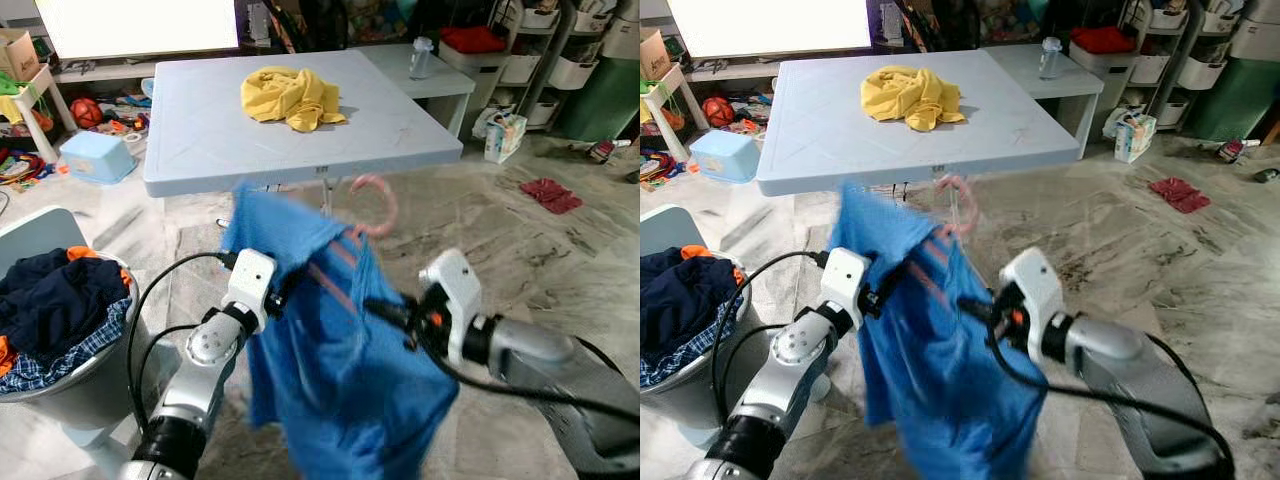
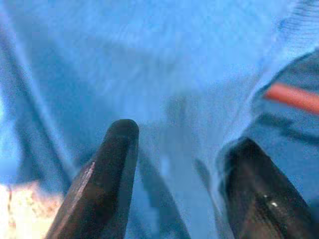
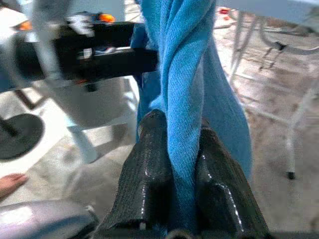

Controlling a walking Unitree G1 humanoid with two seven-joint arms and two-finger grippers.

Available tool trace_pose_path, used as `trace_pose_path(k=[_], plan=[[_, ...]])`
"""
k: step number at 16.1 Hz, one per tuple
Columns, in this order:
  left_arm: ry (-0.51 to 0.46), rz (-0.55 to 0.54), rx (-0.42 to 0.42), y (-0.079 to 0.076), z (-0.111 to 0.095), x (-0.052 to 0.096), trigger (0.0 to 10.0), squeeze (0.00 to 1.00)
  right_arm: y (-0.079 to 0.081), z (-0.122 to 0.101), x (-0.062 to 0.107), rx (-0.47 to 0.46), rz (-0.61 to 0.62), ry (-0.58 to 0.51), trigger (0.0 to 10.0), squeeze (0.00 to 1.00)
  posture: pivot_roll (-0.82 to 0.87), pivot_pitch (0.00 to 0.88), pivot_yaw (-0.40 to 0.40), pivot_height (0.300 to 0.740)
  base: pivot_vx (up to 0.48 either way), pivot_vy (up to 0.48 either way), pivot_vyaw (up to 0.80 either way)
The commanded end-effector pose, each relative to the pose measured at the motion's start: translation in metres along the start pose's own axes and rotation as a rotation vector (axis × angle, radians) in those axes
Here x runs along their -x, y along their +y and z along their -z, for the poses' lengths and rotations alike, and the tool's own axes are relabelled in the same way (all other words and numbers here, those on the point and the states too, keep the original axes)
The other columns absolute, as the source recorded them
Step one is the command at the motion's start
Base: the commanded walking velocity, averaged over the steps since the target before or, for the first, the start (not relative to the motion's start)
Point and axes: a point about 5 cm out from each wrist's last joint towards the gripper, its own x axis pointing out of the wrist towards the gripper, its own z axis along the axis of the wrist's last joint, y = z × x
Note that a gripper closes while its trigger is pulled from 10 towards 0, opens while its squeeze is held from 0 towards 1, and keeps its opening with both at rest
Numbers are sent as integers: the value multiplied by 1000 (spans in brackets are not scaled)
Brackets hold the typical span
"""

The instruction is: Hang hanger

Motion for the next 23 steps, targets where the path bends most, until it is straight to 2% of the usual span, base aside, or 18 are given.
trace_pose_path(k=[1, 3, 5, 8, 10, 11, 12, 14, 15, 16, 17, 18, 19, 20, 23], plan=[[-11, 2, -9, 2, -4, 1, 0, 0, -8, -8, 0, 52, 56, -28, 10000, 0, -8, 6, -55, 740, 0, 0, 0], [-14, -4, -8, 5, -6, 4, 0, 0, -18, -2, 0, 65, 126, 7, 10000, 0, -4, 9, -56, 740, 0, 0, 0], [-14, -45, -11, 14, -6, 7, 0, 0, -19, 0, 1, 70, 105, 14, 10000, 0, -3, 9, -56, 740, 0, 0, 0], [-13, -188, -25, 40, -9, 12, 0, 0, -11, 16, 14, 154, -34, 118, 10000, 0, -6, 14, -55, 740, 0, 0, 0], [-13, -243, -45, 50, -12, 13, 0, 0, -10, 25, 24, 207, -95, 178, 10000, 0, -5, 15, -55, 740, 0, 0, 0], [-7, -251, -62, 52, -13, 14, 0, 0, -12, 27, 27, 220, -100, 196, 10000, 0, -5, 15, -55, 740, 0, 0, 0], [4, -190, -24, 42, -10, 10, 0, 0, -20, 15, 20, 168, -12, 118, 10000, 0, -12, 22, -54, 740, 0, 0, 0], [-20, -47, 16, 7, -12, 4, 10000, 0, -28, -6, 6, 135, 123, -20, 10000, 0, -13, 22, -53, 740, 0, 0, 0], [-53, 22, 47, -12, -15, 3, 10000, 0, -32, -16, -2, 95, 197, -90, 10000, 0, -13, 23, -53, 740, 0, 0, 0], [-65, 47, 53, -19, -17, 3, 10000, 831, -31, -20, -6, 66, 209, -118, 10000, 0, -13, 23, -53, 740, 0, 0, 0], [-80, 65, 49, -26, -18, 3, 10000, 1000, -25, -24, -11, 36, 181, -140, 10000, 0, -9, 23, -57, 740, 0, 0, 0], [-91, 61, 37, -26, -19, 1, 10000, 1000, -16, -27, -14, 21, 127, -146, 10000, 0, -8, 22, -58, 740, 0, 0, 0], [-96, 37, 23, -20, -21, -1, 10000, 1000, -5, -28, -13, 30, 48, -138, 10000, 0, -11, 21, -61, 740, 0, 0, 0], [-103, 12, 24, -14, -23, -1, 10000, 1000, 0, -30, -12, 39, 13, -130, 10000, 0, -15, 20, -60, 740, 0, 0, 0], [-94, -3, 8, -7, -22, -2, 10000, 1000, 0, -33, -9, 38, -4, -130, 10000, 0, -23, 15, -57, 740, 0, 0, 0]])
